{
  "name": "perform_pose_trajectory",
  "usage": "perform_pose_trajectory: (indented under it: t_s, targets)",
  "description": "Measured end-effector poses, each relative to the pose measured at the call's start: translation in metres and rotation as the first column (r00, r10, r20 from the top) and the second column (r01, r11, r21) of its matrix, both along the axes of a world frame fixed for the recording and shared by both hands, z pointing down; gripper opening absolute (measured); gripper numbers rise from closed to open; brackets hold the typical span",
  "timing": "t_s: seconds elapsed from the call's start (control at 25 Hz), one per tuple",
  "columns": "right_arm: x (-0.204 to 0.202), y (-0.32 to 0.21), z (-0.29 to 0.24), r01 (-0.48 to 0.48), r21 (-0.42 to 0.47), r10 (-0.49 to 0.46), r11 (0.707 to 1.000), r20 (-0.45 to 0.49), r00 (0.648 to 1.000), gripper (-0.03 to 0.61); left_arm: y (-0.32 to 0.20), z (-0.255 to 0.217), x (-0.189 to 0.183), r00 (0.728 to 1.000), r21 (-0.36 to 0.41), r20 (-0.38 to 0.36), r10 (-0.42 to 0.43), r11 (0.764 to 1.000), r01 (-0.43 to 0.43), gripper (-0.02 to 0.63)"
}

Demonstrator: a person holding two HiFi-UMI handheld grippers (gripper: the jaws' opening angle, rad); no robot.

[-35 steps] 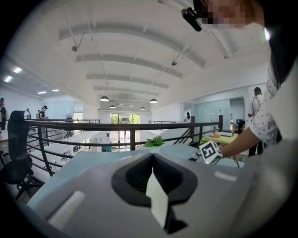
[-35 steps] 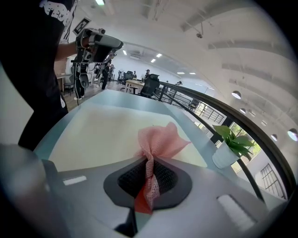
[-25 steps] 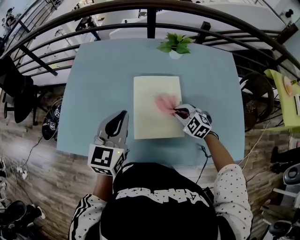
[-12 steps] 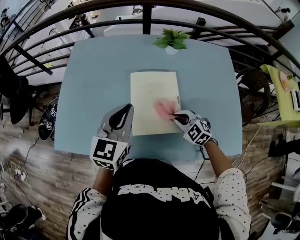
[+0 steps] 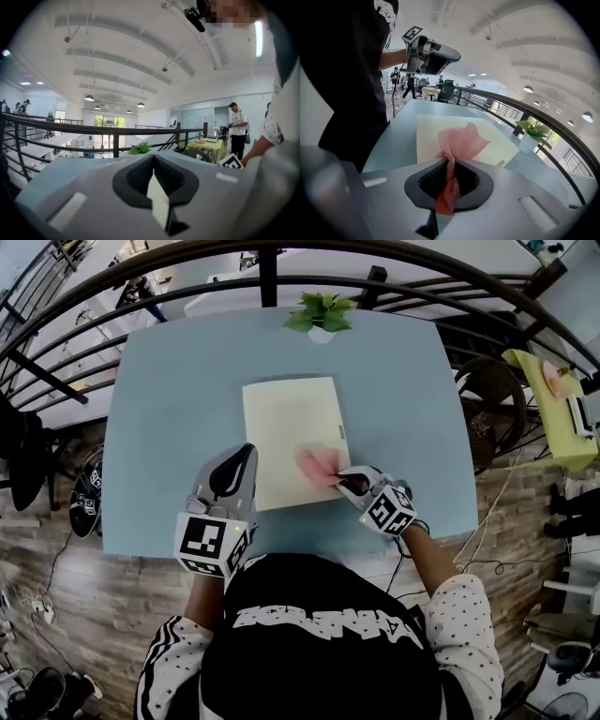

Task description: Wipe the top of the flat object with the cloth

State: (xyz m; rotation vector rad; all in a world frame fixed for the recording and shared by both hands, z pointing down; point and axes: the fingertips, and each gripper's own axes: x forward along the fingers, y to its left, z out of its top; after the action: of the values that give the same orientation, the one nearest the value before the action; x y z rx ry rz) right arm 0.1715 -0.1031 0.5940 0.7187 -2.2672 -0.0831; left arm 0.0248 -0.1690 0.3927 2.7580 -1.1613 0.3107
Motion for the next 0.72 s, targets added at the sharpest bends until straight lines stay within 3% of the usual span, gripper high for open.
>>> perform_pose_trajectory:
  t_s: [0.2,0.72]
  targets:
    - [-0.001,0.012,-0.002,-0.007,0.002,0.007,1.0,0.005,1.0,0.009,-0.004,-0.011,0.003,1.0,0.037,-0.031,0.002,0.999,-0.001,0.0]
    - [-0.004,0.031,-0.003,-0.002,0.0,0.002,1.0,0.002,1.0,0.012,-0.003,-0.01,0.007,0.999,0.039,-0.041,0.01,0.999,-0.008,0.0]
